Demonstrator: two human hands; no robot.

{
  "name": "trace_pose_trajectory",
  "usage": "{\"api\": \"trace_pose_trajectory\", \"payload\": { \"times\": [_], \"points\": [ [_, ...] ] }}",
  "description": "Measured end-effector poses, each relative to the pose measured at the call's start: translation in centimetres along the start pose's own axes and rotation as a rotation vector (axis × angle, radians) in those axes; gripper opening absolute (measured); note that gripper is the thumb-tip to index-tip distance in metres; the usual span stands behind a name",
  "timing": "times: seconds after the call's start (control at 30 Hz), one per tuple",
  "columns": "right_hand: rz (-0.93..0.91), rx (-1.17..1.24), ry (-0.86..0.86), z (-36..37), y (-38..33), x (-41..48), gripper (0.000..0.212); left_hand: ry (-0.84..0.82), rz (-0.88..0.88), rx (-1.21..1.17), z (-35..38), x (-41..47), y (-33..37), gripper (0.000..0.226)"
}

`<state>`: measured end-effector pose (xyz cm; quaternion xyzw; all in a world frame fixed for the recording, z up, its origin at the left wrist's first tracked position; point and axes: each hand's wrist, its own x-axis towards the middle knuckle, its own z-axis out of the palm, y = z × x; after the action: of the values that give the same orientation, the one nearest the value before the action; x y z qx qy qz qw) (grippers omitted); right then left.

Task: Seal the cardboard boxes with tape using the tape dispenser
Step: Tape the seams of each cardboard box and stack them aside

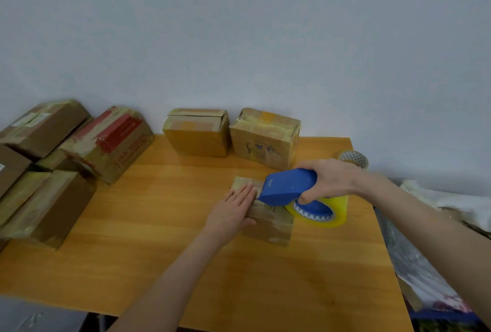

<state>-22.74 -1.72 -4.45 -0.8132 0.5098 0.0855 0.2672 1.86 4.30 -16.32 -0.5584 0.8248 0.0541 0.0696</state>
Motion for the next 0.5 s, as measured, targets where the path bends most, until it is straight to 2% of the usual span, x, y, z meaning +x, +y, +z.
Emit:
{"api": "trace_pose_trajectory", "payload": {
  "times": [0.1, 0.3, 0.43, 0.5],
  "points": [
    [0.001, -0.040, 0.018, 0.1, -0.9, 0.2, 0.083, 0.035, 0.003, -0.075, -0.1, -0.2, -1.3, 0.081],
    [-0.017, -0.040, 0.027, 0.1, -1.0, -0.1, 0.078, 0.068, 0.011, -0.125, 0.4, -0.4, -1.5, 0.074],
    [-0.021, 0.020, -0.007, -0.4, 0.4, -1.2, 0.087, 0.093, 0.015, -0.137, 0.3, -0.2, -1.9, 0.073],
    [0.000, 0.059, -0.010, -0.1, 1.3, -1.7, 0.077, 0.085, 0.018, -0.135, 0.2, -0.2, -1.8, 0.073]
  ]
}}
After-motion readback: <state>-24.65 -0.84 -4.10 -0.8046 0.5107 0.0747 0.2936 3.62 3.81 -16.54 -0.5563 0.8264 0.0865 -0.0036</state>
